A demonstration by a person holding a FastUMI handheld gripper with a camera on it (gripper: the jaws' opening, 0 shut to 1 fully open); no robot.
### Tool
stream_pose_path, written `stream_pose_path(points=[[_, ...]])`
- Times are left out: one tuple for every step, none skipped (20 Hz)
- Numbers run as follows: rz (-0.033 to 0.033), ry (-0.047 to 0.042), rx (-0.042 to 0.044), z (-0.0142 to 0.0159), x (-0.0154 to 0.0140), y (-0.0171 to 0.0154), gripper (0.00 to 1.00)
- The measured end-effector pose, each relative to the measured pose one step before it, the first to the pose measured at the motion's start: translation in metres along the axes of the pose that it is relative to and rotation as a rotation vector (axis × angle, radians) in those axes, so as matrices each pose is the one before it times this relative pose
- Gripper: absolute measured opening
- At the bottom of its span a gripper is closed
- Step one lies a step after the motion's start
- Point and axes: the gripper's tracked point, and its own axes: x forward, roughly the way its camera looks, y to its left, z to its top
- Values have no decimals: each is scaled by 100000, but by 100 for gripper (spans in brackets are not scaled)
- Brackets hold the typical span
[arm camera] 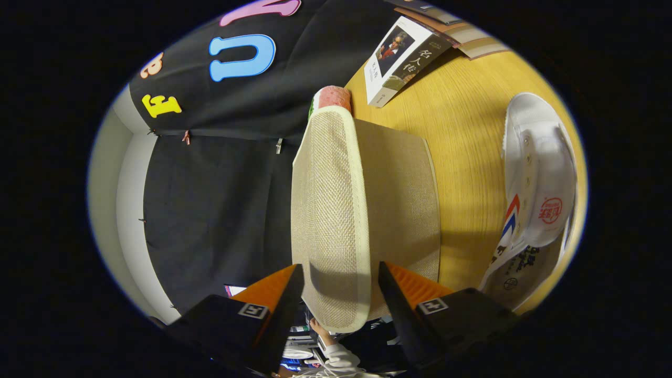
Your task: Open the storage box then place both shoes into the box .Put the left shoe in first, then the right shoe, with the right side of both shoes facing outward in a uniform manner.
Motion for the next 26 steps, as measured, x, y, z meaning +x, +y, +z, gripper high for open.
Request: stream_pose_path(points=[[37, 1415, 1272, -212, -12, 4, 79], [678, 1669, 1856, -154, -111, 81, 70], [-392, -55, 1884, 103, -131, 36, 69], [-766, 779, 1007, 29, 186, -146, 60], [91, 488, 720, -10, -174, 99, 60], [-121, 1511, 874, -98, 54, -70, 56], [61, 1345, 1441, -133, -71, 5, 56], [-304, 238, 1676, 91, -35, 117, 50], [285, -142, 410, 141, -32, 155, 46], [-1143, -932, 1706, -61, 117, 269, 36], [-7, 23, 450, 254, -203, 196, 25], [-1418, -1281, -384, -64, -129, 59, 19], [-581, -456, -988, -139, -4, 210, 13], [-613, -14, -2123, -189, -142, 77, 9], [-533, -548, -1328, 22, 53, -10, 9], [-848, -1405, -227, 153, -47, -60, 9], [-771, -1138, -480, 43, 30, 47, 9], [-1100, -899, -474, 6, 10, 46, 9], [-1330, -801, -299, -55, -62, 102, 9], [-1328, -747, -97, 59, 23, 104, 9], [-1142, -227, 180, -134, -119, 224, 9], [-1977, -917, 317, 3, -49, 73, 9], [-1213, -2047, -384, 212, -246, 313, 9], [-564, -2237, -1303, 177, -47, 499, 9], [342, -1903, -1095, 103, -144, 737, 8], [1746, -1449, 253, 61, -256, 1099, 8]])
